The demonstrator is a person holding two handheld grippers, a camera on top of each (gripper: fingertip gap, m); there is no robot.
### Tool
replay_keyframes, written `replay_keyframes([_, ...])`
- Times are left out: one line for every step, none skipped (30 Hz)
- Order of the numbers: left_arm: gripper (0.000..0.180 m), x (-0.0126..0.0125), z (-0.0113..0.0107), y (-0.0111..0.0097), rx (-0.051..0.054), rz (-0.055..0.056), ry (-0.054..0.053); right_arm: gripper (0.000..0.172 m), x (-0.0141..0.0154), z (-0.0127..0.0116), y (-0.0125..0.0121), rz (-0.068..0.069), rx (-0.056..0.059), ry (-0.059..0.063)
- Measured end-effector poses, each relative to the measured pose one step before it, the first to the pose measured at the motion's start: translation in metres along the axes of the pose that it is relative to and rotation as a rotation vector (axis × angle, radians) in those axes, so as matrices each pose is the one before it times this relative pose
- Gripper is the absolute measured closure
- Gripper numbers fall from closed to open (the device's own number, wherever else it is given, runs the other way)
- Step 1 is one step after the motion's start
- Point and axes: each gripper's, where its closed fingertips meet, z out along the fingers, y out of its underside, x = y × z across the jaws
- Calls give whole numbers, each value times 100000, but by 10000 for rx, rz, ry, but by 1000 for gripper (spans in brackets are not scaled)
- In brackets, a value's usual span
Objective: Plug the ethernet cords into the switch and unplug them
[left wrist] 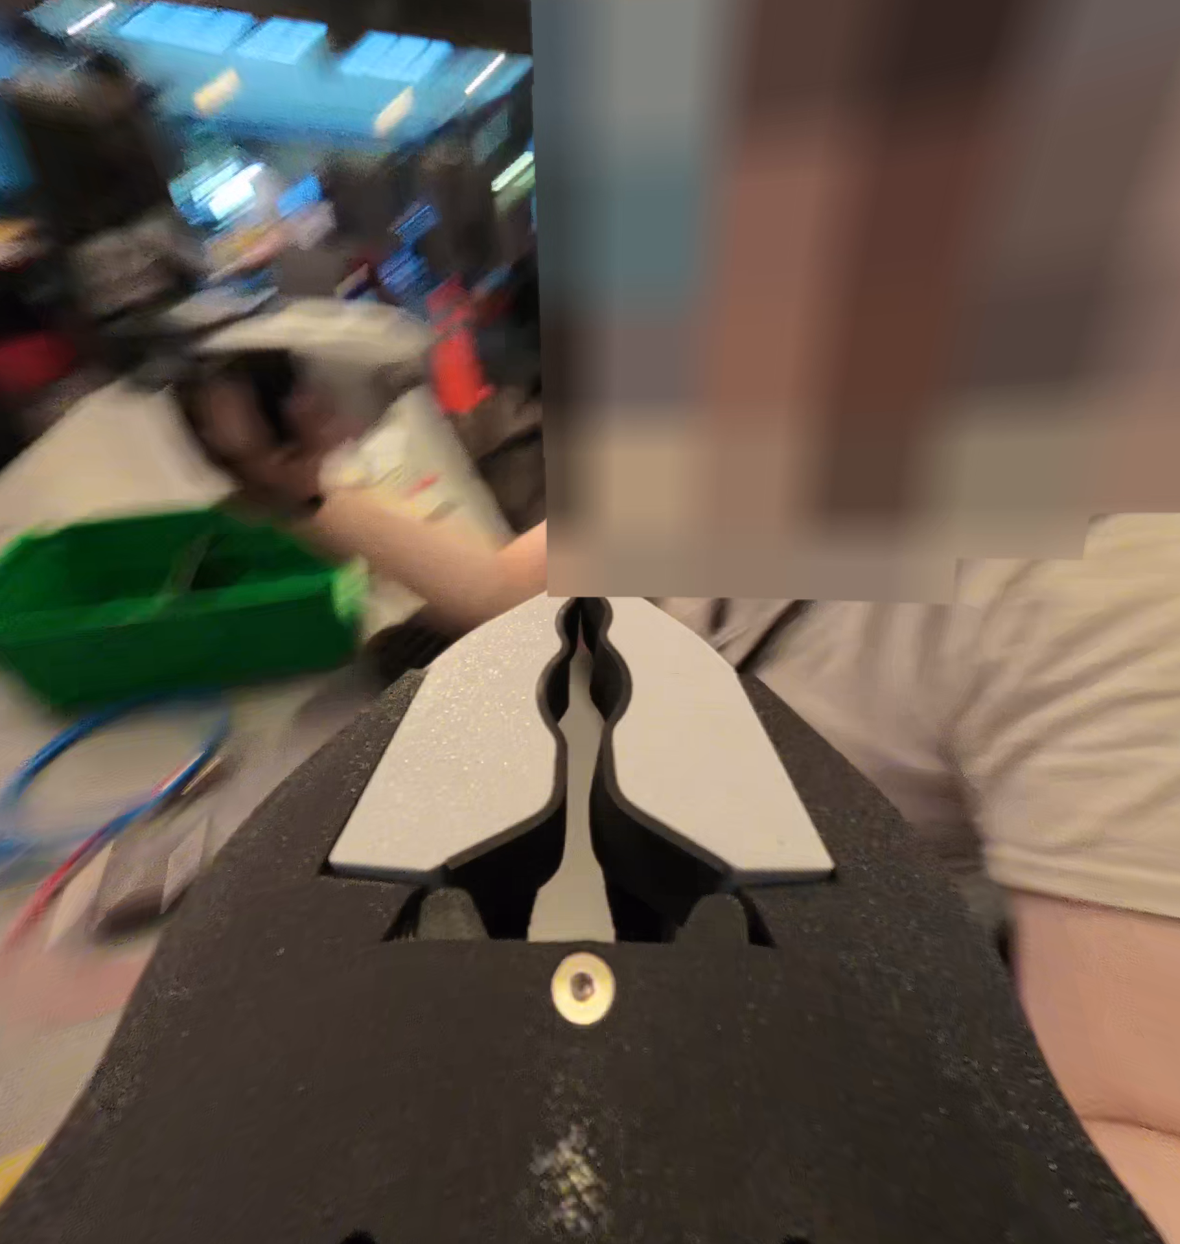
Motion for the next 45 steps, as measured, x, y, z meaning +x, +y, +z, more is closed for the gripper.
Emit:
replay_keyframes([172,-1975,-1371,1894,-1248,193,-1922,171,88,-121,291,-106,-232,280])
replay_keyframes([163,-2195,-1413,2096,-1178,41,-1891,171,26,-117,247,-125,-208,244])
replay_keyframes([157,-1870,-1132,2129,-1025,-173,-1412,171,18,-124,276,-123,-235,237])
replay_keyframes([155,-1273,-764,2092,-897,-420,-796,170,-33,-129,251,-161,-204,196])
replay_keyframes([150,-826,-400,2002,-737,-603,-359,170,-55,-124,201,-164,-162,169])
replay_keyframes([148,-889,-116,2111,-771,-620,-320,169,-35,-150,166,-133,-146,161])
replay_keyframes([146,-1085,182,2366,-957,-459,-451,169,-42,-164,81,-122,-87,139])
replay_keyframes([140,-771,567,2372,-1007,-238,-296,169,-64,-184,-24,-95,-19,110])
replay_keyframes([139,-221,861,2014,-879,-91,0,169,-73,-214,-94,-60,39,88])
replay_keyframes([140,-41,961,1562,-716,-51,60,169,-78,-235,-140,-42,76,77])
replay_keyframes([138,42,931,1010,-528,17,60,169,-75,-256,-120,-32,83,77])
replay_keyframes([137,203,769,484,-309,95,92,169,-49,-260,-88,-26,72,89])
replay_keyframes([136,53,593,187,-181,164,-82,169,-39,-256,-69,-21,55,90])
replay_keyframes([136,-170,497,228,-262,267,-310,169,-64,-244,-44,-32,48,75])
replay_keyframes([136,-202,477,275,-330,344,-392,169,-72,-239,-71,-42,52,67])
replay_keyframes([136,-191,487,351,-387,313,-402,169,-104,-221,-70,-46,47,56])
replay_keyframes([137,77,508,346,-392,231,-203,169,-96,-205,-74,-55,40,56])
replay_keyframes([138,173,512,320,-367,121,-85,169,-104,-181,-68,-69,32,56])
replay_keyframes([139,-109,505,339,-379,132,-235,169,-101,-164,-63,-82,26,50])
replay_keyframes([146,-245,425,249,-272,202,-329,169,-75,-134,-50,-79,25,52])
replay_keyframes([158,-118,268,123,-128,217,-239,169,11,-94,-40,-54,21,74])
replay_keyframes([162,-156,61,28,-19,166,-189,169,56,-36,8,-20,-3,69])
replay_keyframes([162,-40,-60,11,11,26,-13,169,36,26,47,9,-27,18])
replay_keyframes([162,16,-129,9,17,-106,101,169,2,77,89,18,-41,-29])
replay_keyframes([163,39,-201,6,22,-135,141,169,35,95,98,16,-62,-26])
replay_keyframes([166,76,-258,-34,43,-99,137,168,65,121,133,9,-76,-1])
replay_keyframes([167,117,-295,-81,71,-35,124,168,78,120,150,7,-90,6])
replay_keyframes([169,138,-337,-162,108,6,94,168,65,112,135,4,-87,-4])
replay_keyframes([172,145,-410,-259,157,2,98,167,29,102,125,1,-75,-9])
replay_keyframes([173,81,-471,-334,198,-30,66,167,19,95,122,-2,-73,-16])
replay_keyframes([174,-142,-566,-380,213,-73,-36,167,2,64,88,-5,-56,-10])
replay_keyframes([174,-256,-701,-462,251,-114,-63,167,10,36,47,-17,-32,5])
replay_keyframes([174,-364,-809,-592,330,-151,-67,167,-2,-17,0,-27,-2,14])
replay_keyframes([175,-553,-932,-698,388,-215,-137,167,-4,-58,-42,-24,24,25])
replay_keyframes([175,-768,-1011,-743,382,-252,-236,167,22,-115,-35,-3,21,57])
replay_keyframes([175,-908,-1072,-825,395,-262,-306,167,35,-182,-48,-2,31,90])
replay_keyframes([175,-903,-1075,-910,409,-318,-274,167,39,-247,-67,-4,36,128])
replay_keyframes([175,-817,-1040,-1066,411,-368,-222,167,14,-323,-84,-18,46,149])
replay_keyframes([175,-619,-993,-1277,455,-302,-144,167,-41,-386,-156,-44,78,158])
replay_keyframes([175,-445,-903,-1452,458,-166,-164,167,-78,-440,-212,-66,104,171])
replay_keyframes([175,-313,-757,-1547,406,-17,-221,167,-135,-470,-260,-90,119,172])
replay_keyframes([175,-24,-562,-1650,358,124,-184,167,-185,-495,-288,-112,132,169])
replay_keyframes([175,344,-354,-1832,383,207,-53,167,-208,-493,-284,-119,120,184])
replay_keyframes([175,619,-62,-1933,373,200,56,167,-168,-499,-278,-123,103,215])
replay_keyframes([175,729,264,-1805,234,221,77,167,-131,-475,-241,-120,72,248])
